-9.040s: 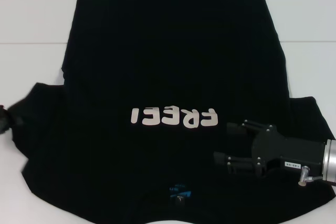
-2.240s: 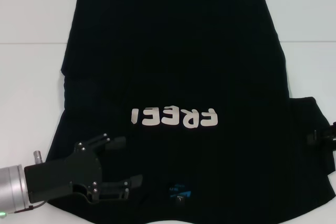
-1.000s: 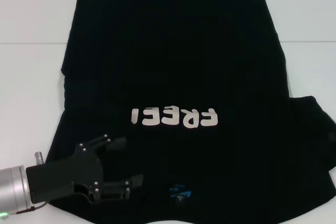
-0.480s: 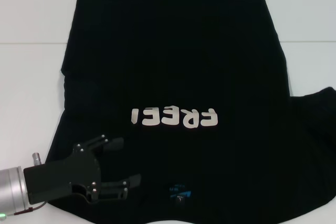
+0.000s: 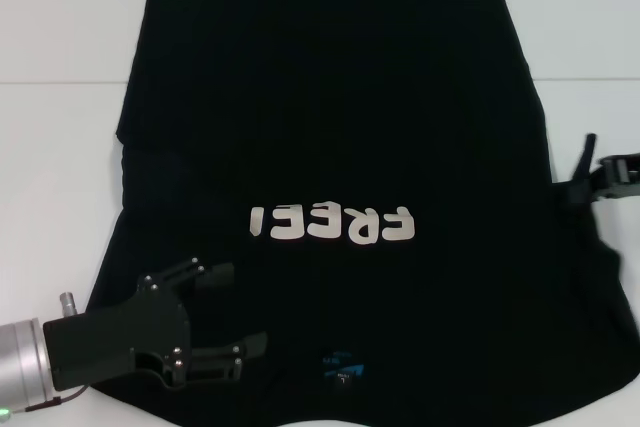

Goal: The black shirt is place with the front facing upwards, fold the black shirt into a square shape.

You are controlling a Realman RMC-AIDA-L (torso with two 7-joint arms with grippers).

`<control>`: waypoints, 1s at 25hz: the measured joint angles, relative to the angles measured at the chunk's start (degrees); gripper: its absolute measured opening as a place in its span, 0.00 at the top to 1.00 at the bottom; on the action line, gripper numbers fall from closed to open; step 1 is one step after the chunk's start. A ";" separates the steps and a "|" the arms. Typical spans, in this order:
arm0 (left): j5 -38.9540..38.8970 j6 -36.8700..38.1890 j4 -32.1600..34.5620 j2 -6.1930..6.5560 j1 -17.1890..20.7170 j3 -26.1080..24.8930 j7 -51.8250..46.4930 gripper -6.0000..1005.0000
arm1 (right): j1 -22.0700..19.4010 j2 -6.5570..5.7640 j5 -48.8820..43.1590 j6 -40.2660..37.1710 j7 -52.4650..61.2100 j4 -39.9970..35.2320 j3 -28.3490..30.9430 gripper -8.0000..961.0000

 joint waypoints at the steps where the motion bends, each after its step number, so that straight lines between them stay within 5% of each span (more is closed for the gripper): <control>1: 0.00 0.00 0.00 0.01 0.01 -0.02 0.00 0.07 | 0.84 0.34 0.02 0.48 -0.07 0.56 -1.12 0.95; 12: -0.06 -0.52 -0.02 0.11 -0.03 0.00 -2.11 0.07 | 5.32 3.43 0.81 4.95 -0.44 3.85 -7.71 0.94; 17: -0.43 -0.38 -0.04 0.36 0.02 -0.48 -4.57 0.07 | 2.22 3.09 10.88 4.45 -5.41 4.30 -7.41 0.87; 22: -1.58 -0.07 -0.17 0.53 0.01 -1.01 -8.63 0.07 | -1.72 1.51 24.19 4.08 -17.01 10.73 -3.44 0.80; 25: -2.78 0.18 -0.19 1.17 -0.30 -1.67 -16.72 0.07 | -4.17 0.97 29.34 2.29 -28.84 15.29 -1.13 0.58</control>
